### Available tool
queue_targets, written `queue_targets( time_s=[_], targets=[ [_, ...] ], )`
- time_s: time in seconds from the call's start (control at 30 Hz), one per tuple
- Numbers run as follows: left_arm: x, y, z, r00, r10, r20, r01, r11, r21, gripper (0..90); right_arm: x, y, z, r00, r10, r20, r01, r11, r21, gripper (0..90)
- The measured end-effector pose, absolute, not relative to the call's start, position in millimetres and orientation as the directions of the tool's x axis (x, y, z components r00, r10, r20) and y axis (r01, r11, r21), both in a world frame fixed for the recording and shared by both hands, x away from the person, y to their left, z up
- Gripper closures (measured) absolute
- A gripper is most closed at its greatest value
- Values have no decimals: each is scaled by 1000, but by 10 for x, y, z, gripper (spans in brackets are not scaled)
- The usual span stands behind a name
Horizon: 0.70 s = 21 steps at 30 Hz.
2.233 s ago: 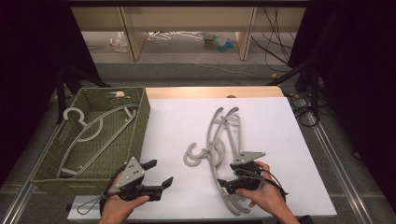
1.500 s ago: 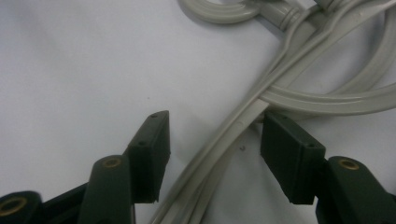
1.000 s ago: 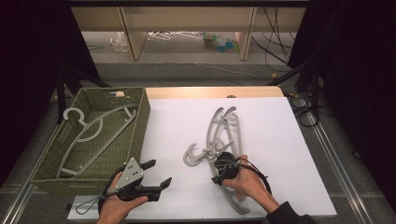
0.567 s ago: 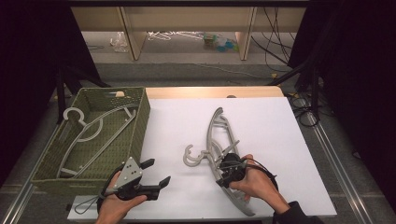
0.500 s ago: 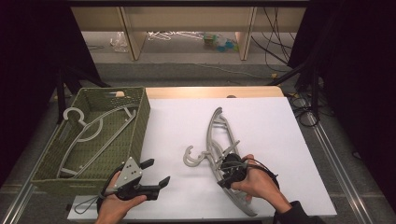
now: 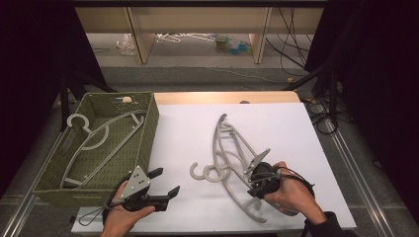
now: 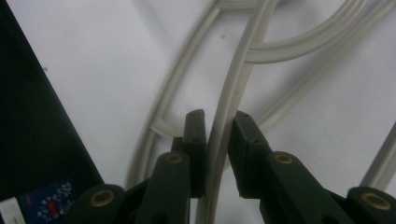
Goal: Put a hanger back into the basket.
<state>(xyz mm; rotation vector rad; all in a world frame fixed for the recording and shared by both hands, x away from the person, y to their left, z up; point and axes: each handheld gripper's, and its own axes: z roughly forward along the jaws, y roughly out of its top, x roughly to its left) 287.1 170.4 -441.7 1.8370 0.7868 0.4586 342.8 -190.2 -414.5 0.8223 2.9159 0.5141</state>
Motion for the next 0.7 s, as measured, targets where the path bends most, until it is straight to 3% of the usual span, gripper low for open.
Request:
queue_targets(
  time_s=[0.43,0.7],
  targets=[
    [2897,1715,-4431,709,704,-39,306,-258,916,207,3452,-2235,-4101,-881,470,-48,419,824,382,826],
    [2900,1687,-4441,713,701,-16,298,-282,912,212,3277,-2304,-4026,-931,361,-52,299,837,458,828]
  ],
)
